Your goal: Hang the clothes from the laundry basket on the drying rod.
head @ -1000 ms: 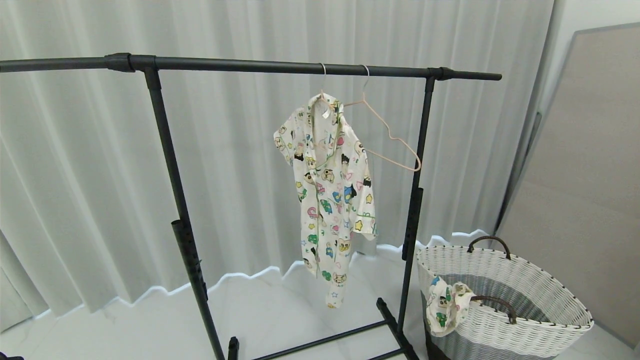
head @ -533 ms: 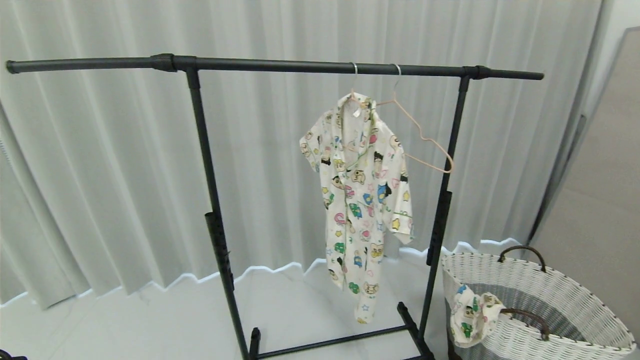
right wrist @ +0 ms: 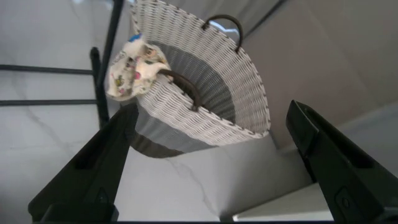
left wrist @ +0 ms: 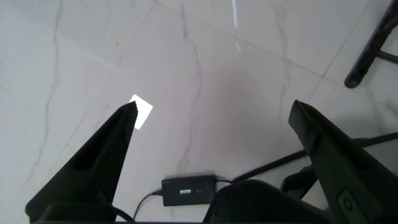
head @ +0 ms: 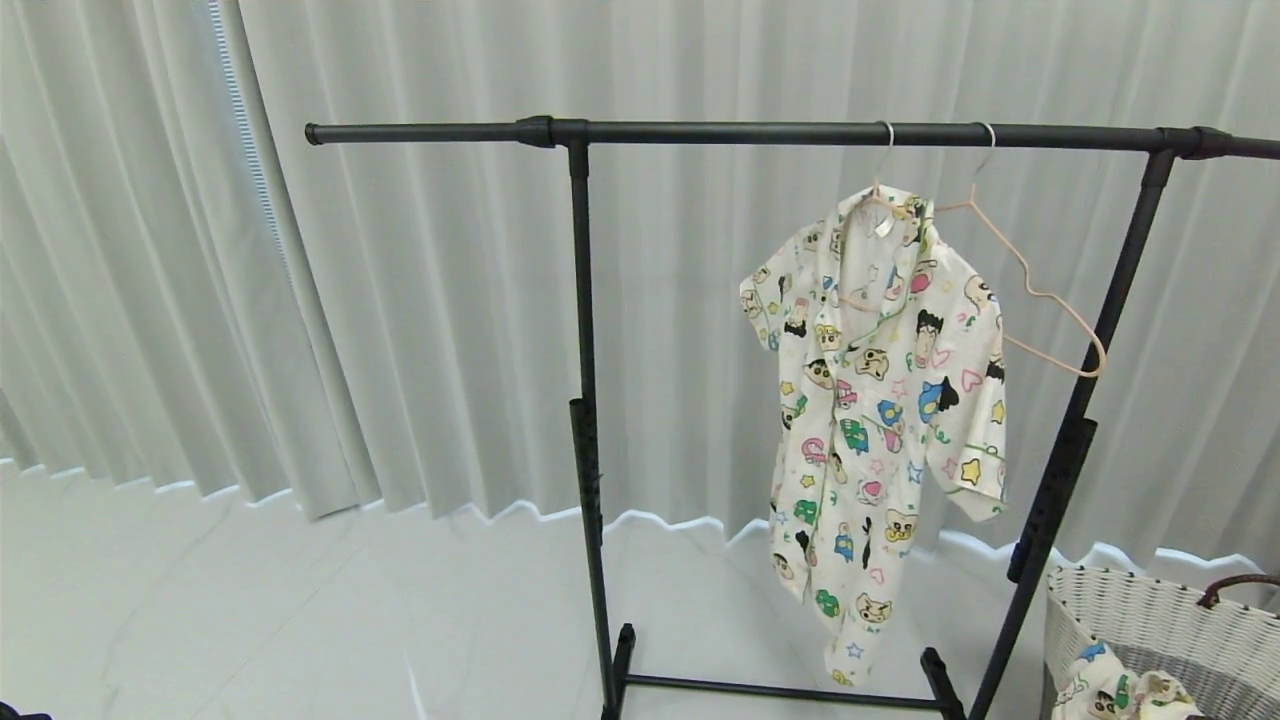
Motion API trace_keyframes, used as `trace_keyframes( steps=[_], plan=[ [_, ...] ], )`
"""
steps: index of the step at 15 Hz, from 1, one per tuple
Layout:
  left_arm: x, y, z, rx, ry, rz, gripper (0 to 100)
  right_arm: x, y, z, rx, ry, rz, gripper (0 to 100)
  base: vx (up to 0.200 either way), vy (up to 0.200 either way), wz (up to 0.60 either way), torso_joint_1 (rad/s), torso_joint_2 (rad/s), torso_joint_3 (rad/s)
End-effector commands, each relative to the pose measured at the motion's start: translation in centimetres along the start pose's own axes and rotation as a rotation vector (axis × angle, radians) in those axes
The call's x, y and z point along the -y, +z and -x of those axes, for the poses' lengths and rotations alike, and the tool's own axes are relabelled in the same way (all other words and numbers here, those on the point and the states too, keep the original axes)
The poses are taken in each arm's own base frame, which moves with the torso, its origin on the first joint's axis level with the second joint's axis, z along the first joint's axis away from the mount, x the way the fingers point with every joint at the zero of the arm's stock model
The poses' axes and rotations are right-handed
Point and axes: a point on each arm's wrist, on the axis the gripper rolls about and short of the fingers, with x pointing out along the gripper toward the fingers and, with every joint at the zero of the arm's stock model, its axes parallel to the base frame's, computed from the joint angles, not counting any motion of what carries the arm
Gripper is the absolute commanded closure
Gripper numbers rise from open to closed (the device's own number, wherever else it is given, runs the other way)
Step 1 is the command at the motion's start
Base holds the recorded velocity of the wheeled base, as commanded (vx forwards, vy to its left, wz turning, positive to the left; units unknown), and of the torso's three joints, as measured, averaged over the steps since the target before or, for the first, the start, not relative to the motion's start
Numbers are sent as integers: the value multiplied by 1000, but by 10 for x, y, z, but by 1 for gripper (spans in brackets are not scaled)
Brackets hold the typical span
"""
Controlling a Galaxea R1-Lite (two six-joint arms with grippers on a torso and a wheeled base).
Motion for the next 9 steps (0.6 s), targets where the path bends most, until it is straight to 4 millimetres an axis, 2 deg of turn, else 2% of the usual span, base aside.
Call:
trace_keyframes(
  steps=[1, 9],
  plan=[
    [0, 0, 1, 11, -1, 3, 0, 0, 0, 0, 2, 5, 2, 0, 0, 0, 0, 0, 0, 0],
    [0, 0, 2, 23, -9, -2, 0, 0, 0, 0, 0, 12, -20, 0, 0, -200, 0, 1, 3, 5]
  ],
)
